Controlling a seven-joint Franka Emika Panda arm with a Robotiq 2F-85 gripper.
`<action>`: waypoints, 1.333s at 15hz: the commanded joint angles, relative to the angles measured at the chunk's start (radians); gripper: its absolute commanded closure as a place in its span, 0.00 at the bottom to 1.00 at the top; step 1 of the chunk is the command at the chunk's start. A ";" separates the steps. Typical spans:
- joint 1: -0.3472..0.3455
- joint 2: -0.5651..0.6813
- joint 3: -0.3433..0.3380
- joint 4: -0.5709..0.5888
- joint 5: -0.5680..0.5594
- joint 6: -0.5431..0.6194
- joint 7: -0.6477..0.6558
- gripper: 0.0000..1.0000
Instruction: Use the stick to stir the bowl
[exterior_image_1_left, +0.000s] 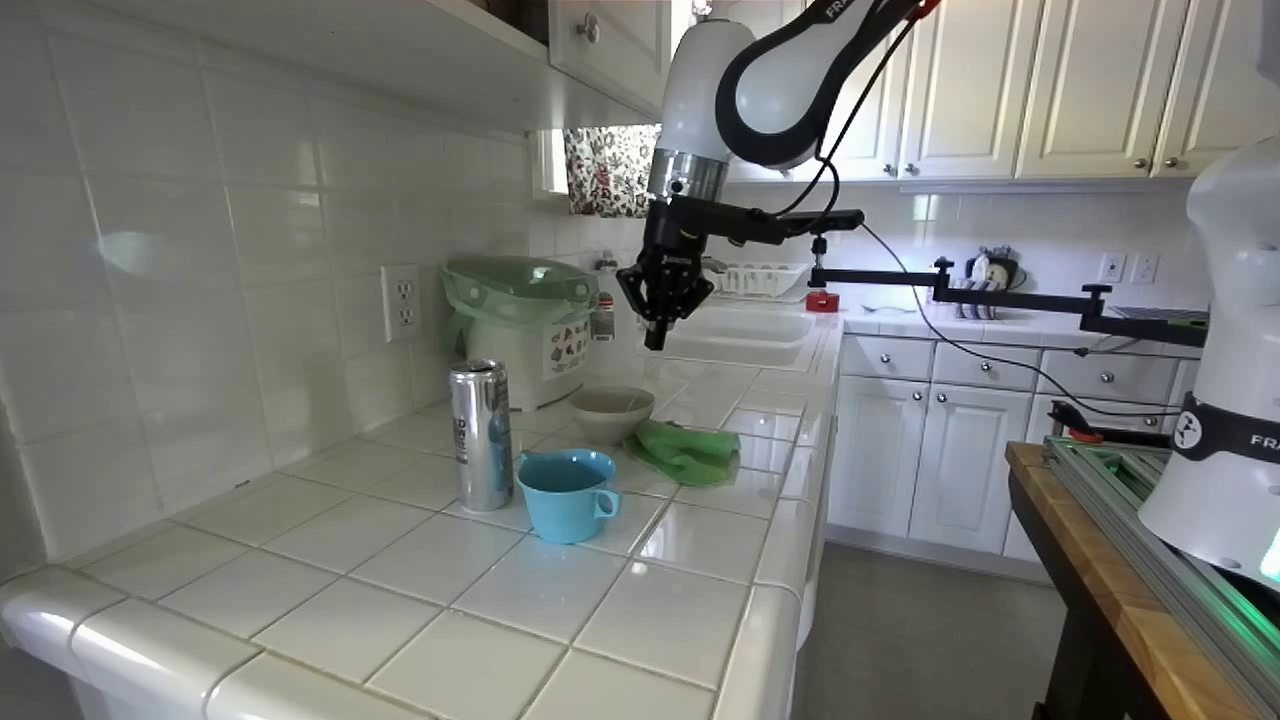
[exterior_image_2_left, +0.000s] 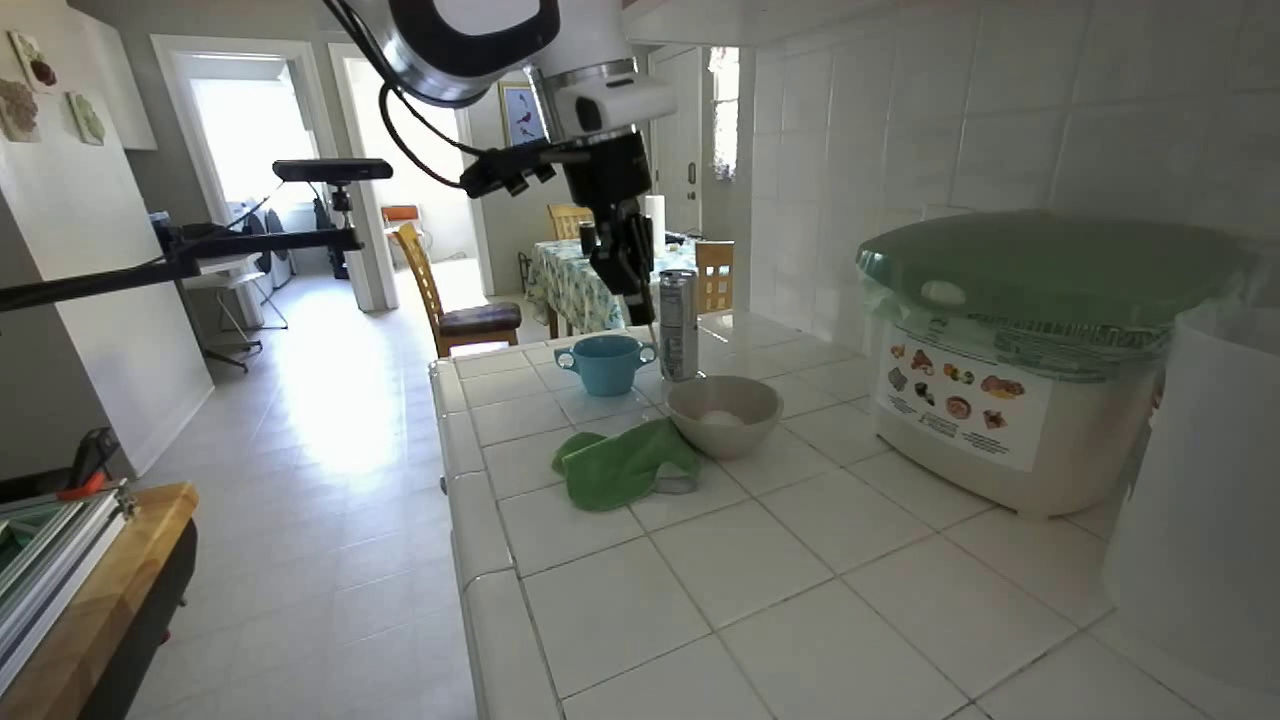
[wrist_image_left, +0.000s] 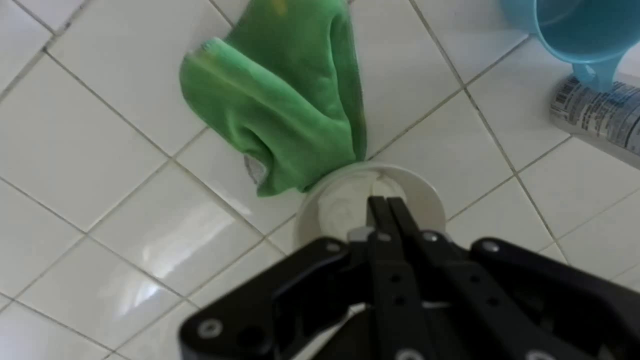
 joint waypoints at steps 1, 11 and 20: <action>-0.011 -0.042 -0.006 -0.057 0.034 -0.013 0.007 0.99; -0.047 -0.025 -0.040 -0.031 0.028 -0.038 0.004 0.99; -0.033 0.023 -0.013 0.057 0.042 -0.043 -0.020 0.99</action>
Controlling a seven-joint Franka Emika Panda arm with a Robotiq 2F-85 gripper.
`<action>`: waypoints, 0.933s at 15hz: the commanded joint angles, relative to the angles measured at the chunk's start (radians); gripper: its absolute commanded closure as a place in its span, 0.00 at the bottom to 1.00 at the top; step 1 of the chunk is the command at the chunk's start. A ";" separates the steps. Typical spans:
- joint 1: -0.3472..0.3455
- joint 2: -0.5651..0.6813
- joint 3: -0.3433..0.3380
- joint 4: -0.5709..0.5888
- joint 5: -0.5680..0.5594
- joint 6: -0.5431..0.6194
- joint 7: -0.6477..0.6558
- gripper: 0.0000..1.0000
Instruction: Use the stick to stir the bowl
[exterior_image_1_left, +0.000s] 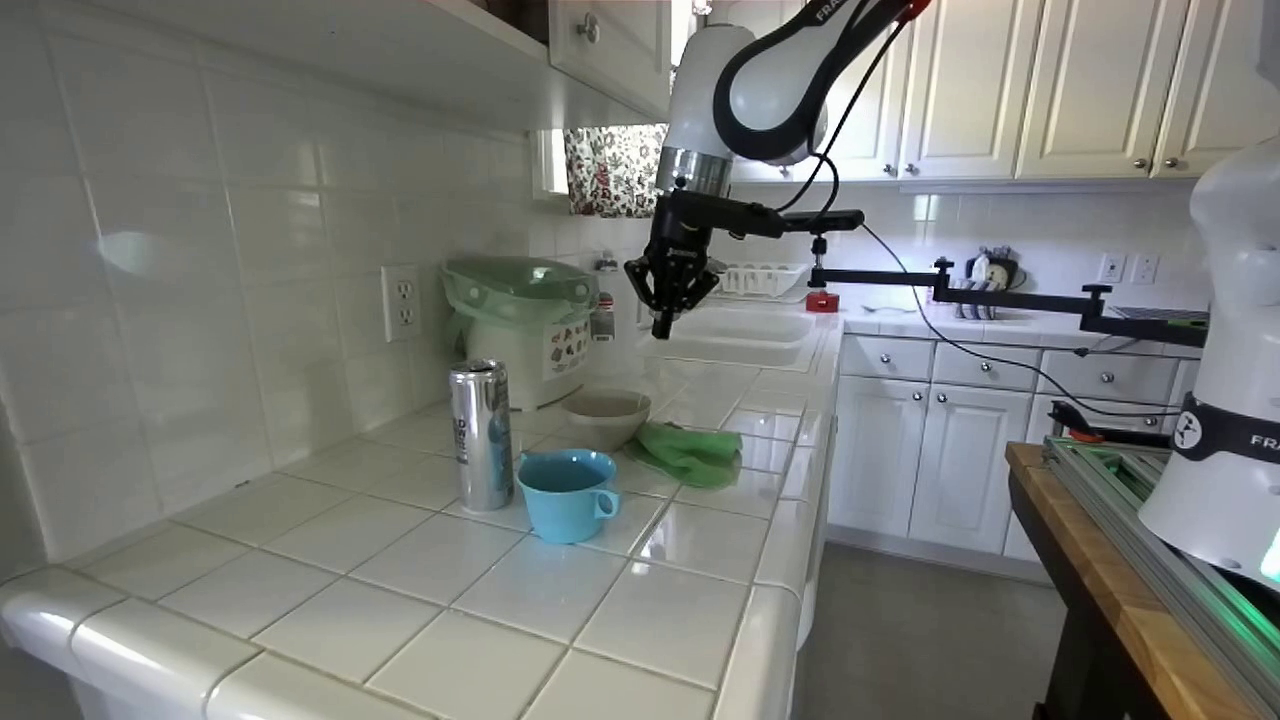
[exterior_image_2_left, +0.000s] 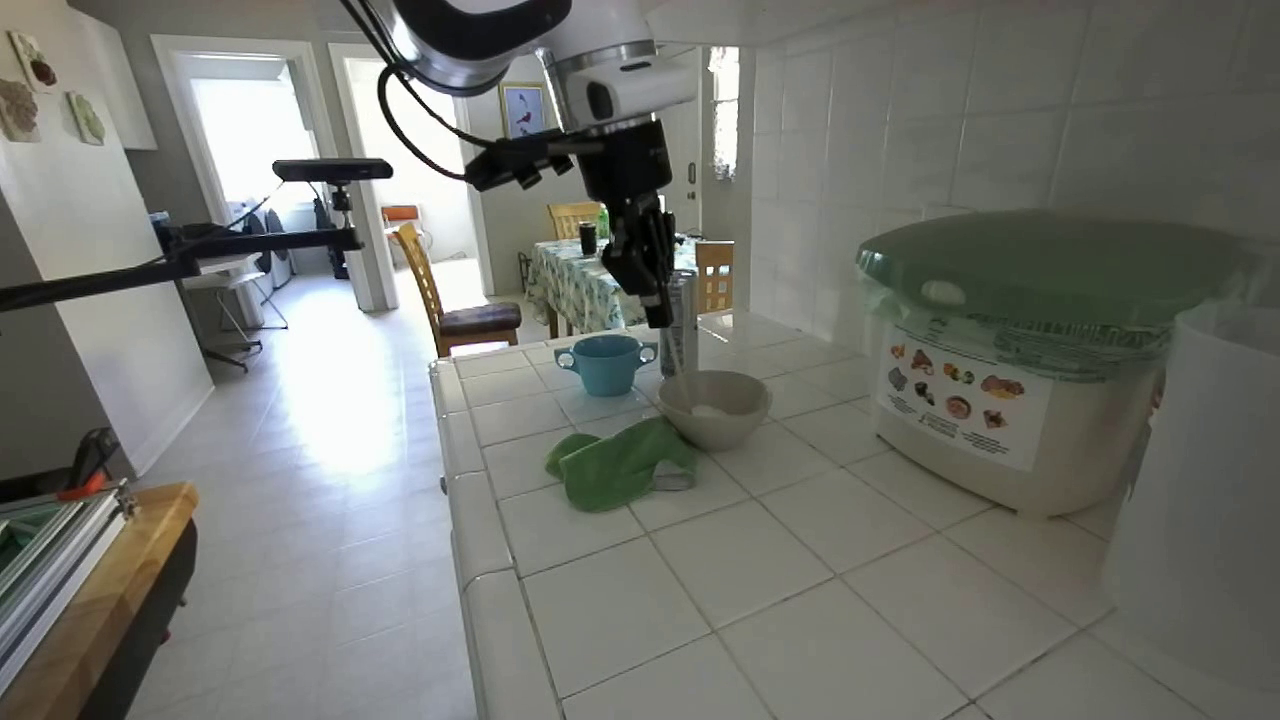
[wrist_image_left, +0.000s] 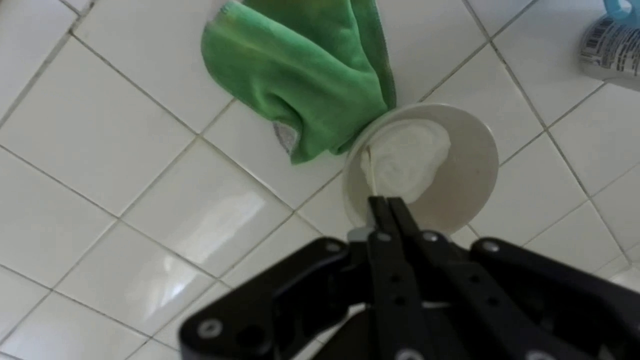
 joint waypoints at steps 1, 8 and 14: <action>0.005 0.025 0.012 0.038 0.028 -0.025 -0.026 0.99; 0.011 0.006 0.022 -0.006 0.037 -0.033 -0.013 0.99; 0.004 -0.001 0.010 -0.025 0.042 -0.050 -0.007 0.99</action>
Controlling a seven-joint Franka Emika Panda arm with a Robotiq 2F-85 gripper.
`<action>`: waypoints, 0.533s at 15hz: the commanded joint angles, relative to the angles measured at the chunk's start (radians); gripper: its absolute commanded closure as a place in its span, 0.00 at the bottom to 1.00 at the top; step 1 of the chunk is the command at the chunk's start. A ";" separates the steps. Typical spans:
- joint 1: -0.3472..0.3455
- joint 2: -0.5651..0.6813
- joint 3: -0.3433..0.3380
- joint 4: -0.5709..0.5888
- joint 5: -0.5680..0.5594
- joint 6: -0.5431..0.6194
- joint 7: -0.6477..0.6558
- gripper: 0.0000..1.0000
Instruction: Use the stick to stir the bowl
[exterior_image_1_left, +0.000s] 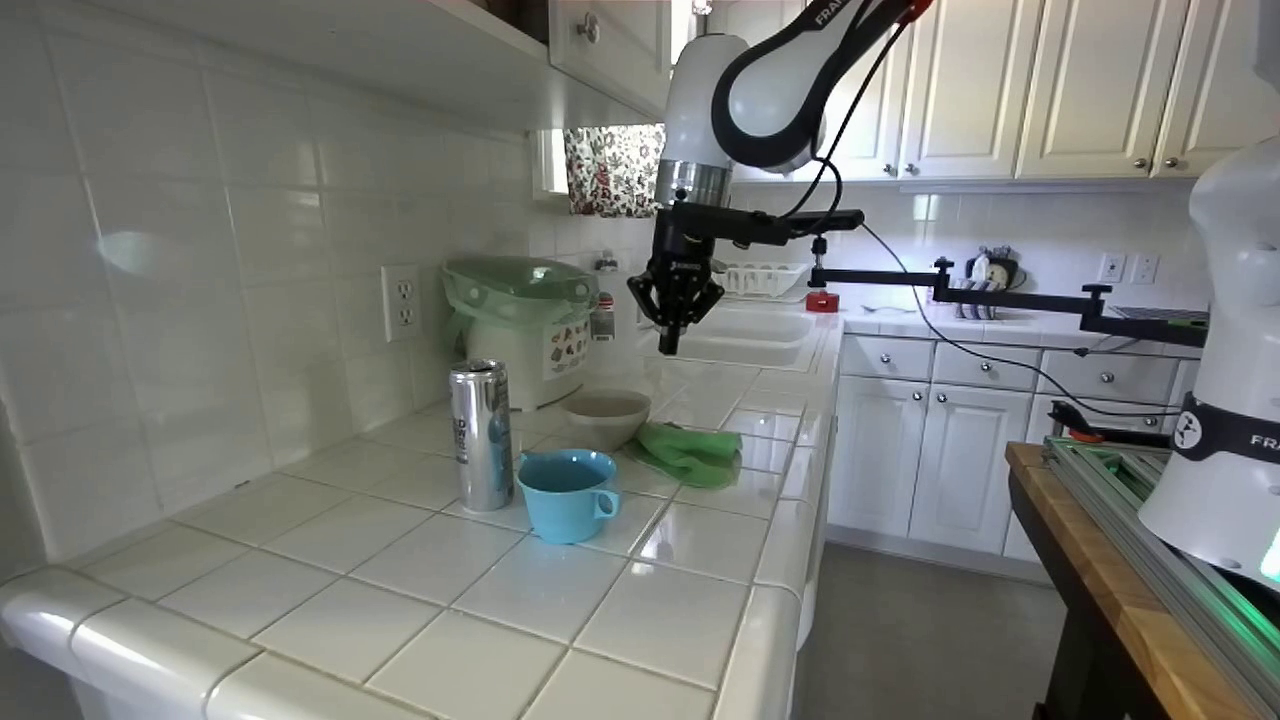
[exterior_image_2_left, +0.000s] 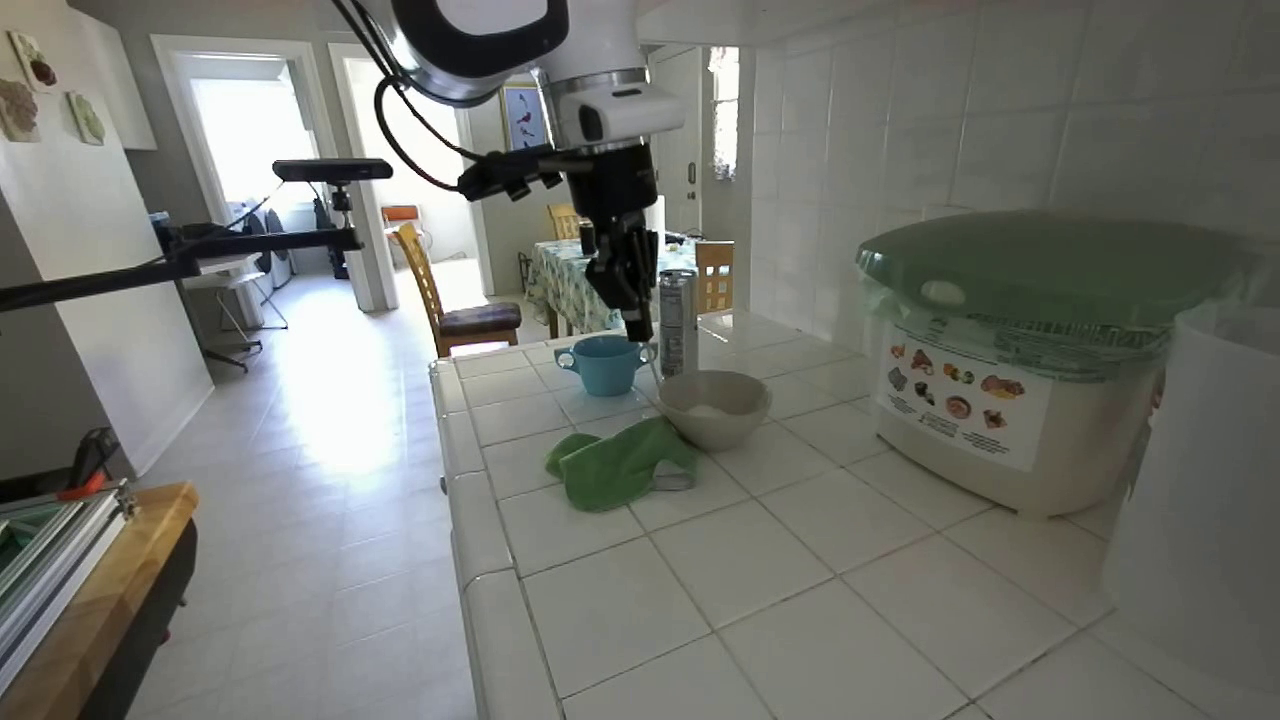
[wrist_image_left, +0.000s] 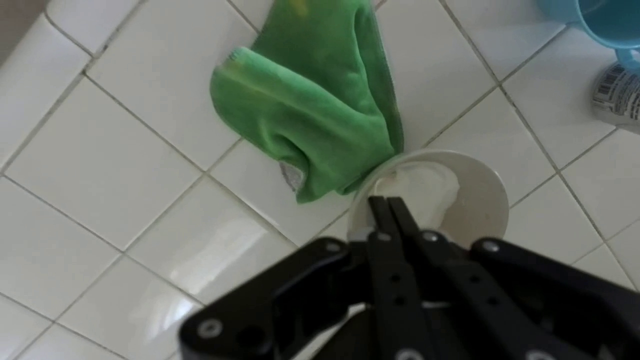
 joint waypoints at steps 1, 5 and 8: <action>-0.009 -0.013 -0.005 -0.017 0.034 -0.009 -0.010 0.99; -0.023 -0.008 -0.022 -0.006 0.030 -0.014 -0.008 0.99; -0.030 -0.007 -0.035 0.000 0.025 -0.018 -0.009 0.99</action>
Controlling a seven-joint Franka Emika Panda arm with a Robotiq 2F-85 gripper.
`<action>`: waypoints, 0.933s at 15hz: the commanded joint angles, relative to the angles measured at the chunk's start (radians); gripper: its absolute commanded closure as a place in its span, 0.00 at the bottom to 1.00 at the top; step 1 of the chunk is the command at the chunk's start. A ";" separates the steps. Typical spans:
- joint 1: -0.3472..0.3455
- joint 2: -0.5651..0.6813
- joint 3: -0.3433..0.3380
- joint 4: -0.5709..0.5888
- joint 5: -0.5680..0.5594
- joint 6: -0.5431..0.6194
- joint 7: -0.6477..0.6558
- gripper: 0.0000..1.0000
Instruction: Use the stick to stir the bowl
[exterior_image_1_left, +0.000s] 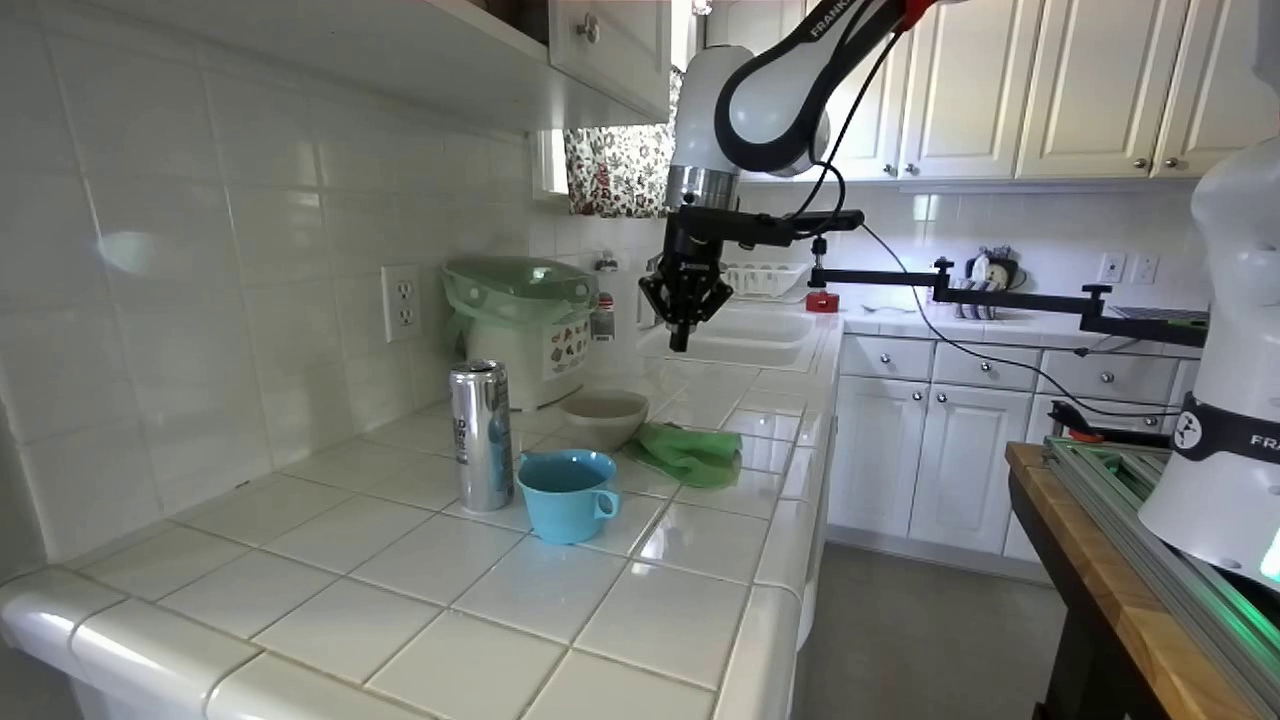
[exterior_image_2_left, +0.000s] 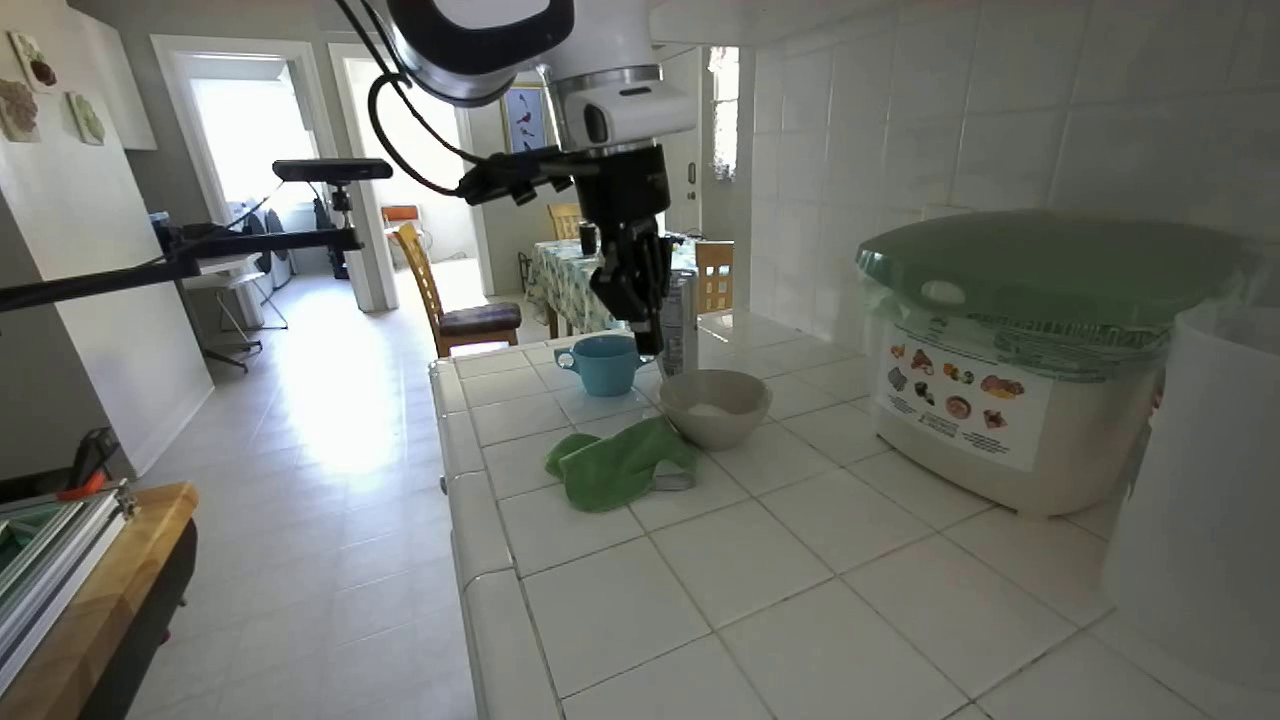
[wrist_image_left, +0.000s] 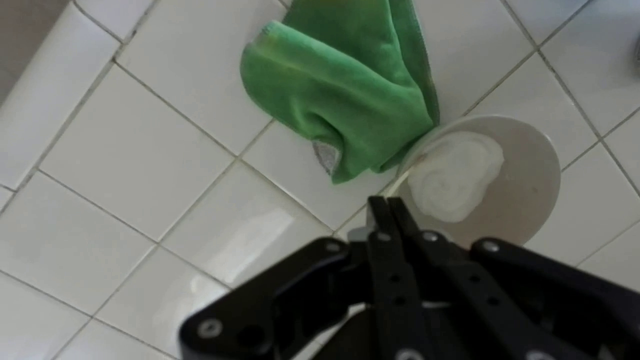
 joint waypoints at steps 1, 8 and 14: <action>-0.008 -0.003 -0.008 0.013 0.014 -0.021 -0.009 0.99; 0.004 0.031 0.006 0.126 0.000 -0.039 -0.034 0.99; 0.022 0.065 0.028 0.177 0.012 -0.053 -0.059 0.99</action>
